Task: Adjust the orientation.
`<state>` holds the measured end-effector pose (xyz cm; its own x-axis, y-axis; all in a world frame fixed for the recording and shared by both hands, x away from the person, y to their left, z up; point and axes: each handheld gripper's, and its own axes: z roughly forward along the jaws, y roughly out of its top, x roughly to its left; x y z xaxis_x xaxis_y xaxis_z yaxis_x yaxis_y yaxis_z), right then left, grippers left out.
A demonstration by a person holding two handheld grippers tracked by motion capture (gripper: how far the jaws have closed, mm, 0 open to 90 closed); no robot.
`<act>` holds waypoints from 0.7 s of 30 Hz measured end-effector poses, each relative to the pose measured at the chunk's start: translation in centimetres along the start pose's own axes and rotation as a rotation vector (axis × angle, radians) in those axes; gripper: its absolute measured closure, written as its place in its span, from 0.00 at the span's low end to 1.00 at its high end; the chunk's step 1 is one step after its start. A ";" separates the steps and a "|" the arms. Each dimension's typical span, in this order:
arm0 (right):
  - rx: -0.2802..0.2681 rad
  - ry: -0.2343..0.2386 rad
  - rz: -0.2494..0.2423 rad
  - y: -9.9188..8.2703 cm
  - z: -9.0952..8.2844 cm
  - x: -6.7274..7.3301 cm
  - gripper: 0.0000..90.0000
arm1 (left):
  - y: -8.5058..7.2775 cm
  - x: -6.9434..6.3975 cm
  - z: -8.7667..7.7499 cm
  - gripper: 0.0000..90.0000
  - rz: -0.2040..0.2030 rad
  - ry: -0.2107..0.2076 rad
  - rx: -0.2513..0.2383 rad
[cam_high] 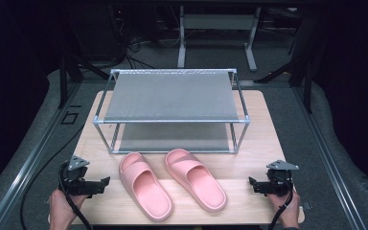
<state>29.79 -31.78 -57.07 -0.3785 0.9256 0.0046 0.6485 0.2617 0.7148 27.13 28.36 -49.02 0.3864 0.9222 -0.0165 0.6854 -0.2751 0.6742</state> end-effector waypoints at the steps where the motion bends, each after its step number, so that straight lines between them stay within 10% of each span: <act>1: 0.000 0.000 0.000 0.0 0.0 0.0 0.02 | 0.0 0.0 0.0 0.00 0.000 0.000 0.000; 15: 0.000 -0.003 -0.003 0.0 0.0 0.0 0.03 | 2.5 -5.9 1.8 0.00 0.048 -0.134 0.101; 21: -0.002 0.003 -0.003 0.0 0.0 0.0 0.03 | 2.6 -7.1 3.3 0.00 0.069 -0.119 0.138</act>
<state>29.75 -31.80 -57.06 -0.3825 0.9239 0.0042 0.6461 0.2643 0.7160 28.23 20.17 -49.55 0.5004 0.8632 -0.0666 0.7295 -0.3789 0.5694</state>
